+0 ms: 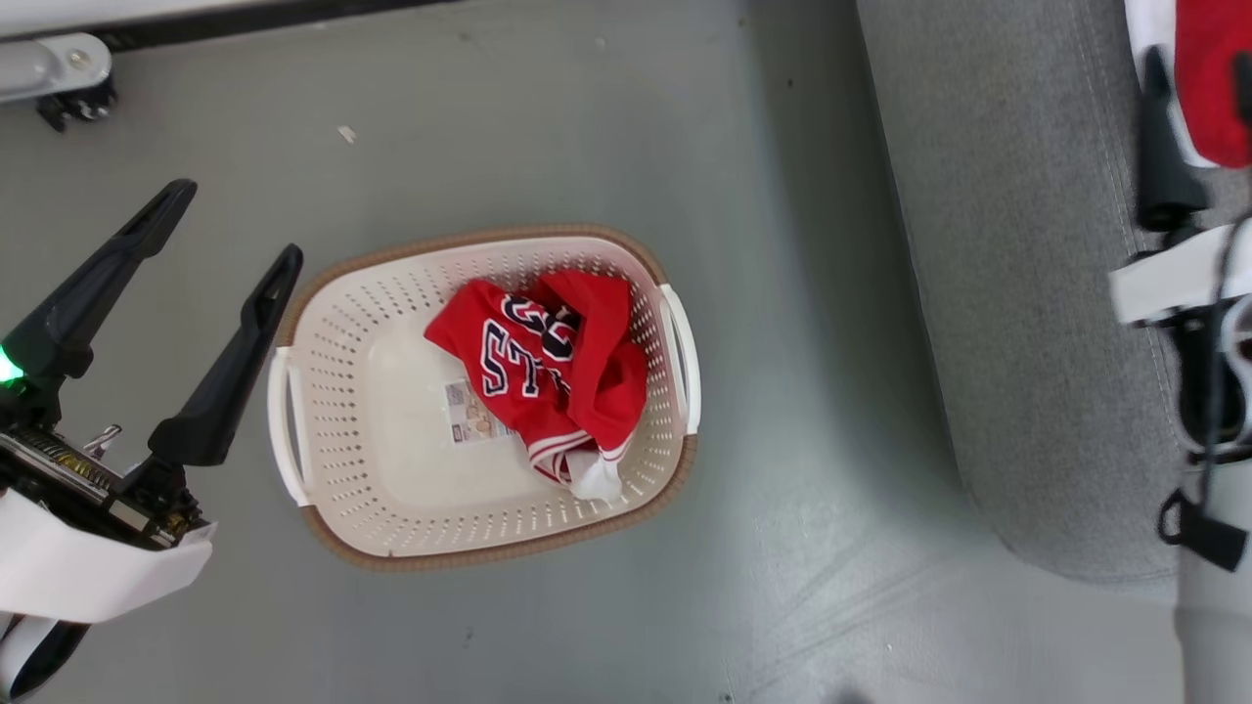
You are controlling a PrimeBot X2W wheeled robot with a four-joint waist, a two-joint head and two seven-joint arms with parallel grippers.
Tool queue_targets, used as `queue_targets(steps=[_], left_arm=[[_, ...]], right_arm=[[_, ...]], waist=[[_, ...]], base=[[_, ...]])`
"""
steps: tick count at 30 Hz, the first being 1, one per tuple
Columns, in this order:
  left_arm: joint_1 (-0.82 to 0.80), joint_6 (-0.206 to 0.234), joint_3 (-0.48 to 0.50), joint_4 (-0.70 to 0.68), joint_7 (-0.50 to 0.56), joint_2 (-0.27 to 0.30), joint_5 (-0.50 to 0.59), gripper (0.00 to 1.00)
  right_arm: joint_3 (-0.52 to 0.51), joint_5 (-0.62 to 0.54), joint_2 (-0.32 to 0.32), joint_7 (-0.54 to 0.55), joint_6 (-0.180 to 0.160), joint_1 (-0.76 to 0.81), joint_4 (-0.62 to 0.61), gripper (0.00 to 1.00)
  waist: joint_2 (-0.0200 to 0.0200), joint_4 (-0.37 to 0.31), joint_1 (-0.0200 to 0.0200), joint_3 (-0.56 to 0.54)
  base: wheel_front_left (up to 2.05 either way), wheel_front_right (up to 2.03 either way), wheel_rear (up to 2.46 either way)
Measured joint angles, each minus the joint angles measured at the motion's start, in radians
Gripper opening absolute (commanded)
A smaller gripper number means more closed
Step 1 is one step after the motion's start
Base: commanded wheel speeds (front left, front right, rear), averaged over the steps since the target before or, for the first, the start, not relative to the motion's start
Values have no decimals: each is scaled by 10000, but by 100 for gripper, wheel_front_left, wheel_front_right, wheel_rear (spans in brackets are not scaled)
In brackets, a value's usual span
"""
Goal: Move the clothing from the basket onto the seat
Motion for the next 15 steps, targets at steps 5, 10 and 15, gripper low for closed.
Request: queue_targets(steps=[5, 10, 15], left_arm=[[234, 190, 215, 391, -21, -295, -125, 100], [541, 353, 382, 842, -33, -600, -399, 100], [864, 437, 464, 1269, -36, -922, -554, 100]], right_arm=[[1170, 38, -27, -268, 0, 40, -27, 100], [1914, -119, -63, -596, 0, 40, 125, 100], [2635, -276, -82, -1068, 0, 172, 274, 100]], waist=[[0, 196, 0, -414], [0, 416, 0, -848], [0, 662, 0, -1303]], base=[[0, 0, 0], [0, 0, 0], [0, 0, 0]])
